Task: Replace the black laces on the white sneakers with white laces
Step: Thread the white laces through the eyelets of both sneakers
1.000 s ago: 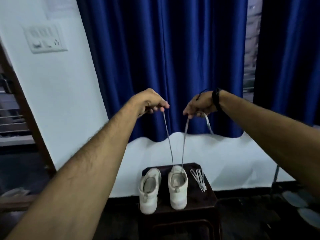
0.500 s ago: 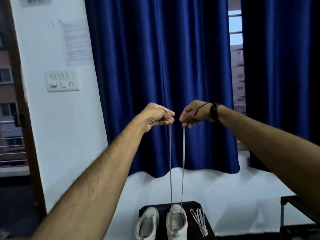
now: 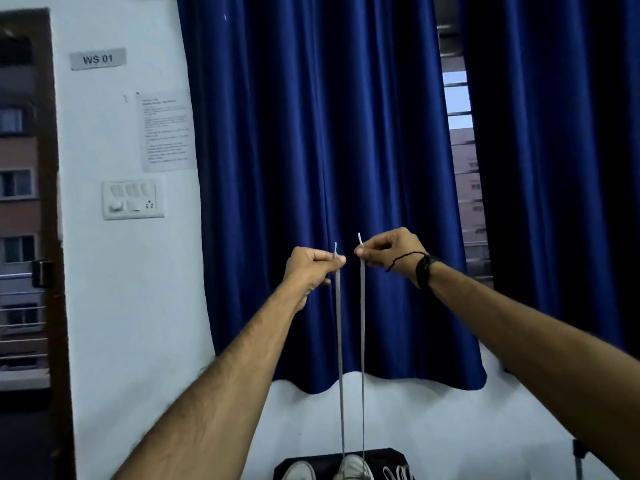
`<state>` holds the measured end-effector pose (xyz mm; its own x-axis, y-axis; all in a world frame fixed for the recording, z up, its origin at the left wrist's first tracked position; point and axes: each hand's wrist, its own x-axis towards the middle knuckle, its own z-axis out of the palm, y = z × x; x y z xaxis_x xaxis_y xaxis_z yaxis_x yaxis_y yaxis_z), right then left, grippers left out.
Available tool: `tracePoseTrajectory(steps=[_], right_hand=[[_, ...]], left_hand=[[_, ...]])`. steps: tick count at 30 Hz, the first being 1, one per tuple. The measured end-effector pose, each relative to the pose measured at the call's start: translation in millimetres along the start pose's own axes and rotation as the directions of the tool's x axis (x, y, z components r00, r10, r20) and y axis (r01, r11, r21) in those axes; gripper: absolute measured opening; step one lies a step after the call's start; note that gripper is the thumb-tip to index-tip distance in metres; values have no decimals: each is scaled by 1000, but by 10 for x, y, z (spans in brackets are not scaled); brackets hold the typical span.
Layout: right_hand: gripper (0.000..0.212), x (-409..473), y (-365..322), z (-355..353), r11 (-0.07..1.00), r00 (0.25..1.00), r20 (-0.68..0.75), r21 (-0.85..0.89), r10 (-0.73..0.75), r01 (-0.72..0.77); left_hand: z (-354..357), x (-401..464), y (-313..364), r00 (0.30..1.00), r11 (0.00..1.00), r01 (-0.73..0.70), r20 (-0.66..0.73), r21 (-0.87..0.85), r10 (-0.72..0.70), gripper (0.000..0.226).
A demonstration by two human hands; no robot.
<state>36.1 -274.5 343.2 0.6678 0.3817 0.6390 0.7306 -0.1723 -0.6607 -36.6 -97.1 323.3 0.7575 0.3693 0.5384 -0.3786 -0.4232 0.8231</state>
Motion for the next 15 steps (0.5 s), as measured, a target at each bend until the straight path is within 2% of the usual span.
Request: tracePoseTrajectory(steps=[4,9,15], right_hand=[[10,-60,-61,72,994,998,-68,111,-9,17],[10,-85,-39,122,998,991,-123,39,-50,56],[12,-121,-11,204,996,971,-234,49,-56,69]], left_hand=[[58,2,41,999,999,-39,11,-37,40,7],[143,13,45,998,996,-51,28,-73,53,9],[251,5,67,997,981,-60,32,-186,68,10]])
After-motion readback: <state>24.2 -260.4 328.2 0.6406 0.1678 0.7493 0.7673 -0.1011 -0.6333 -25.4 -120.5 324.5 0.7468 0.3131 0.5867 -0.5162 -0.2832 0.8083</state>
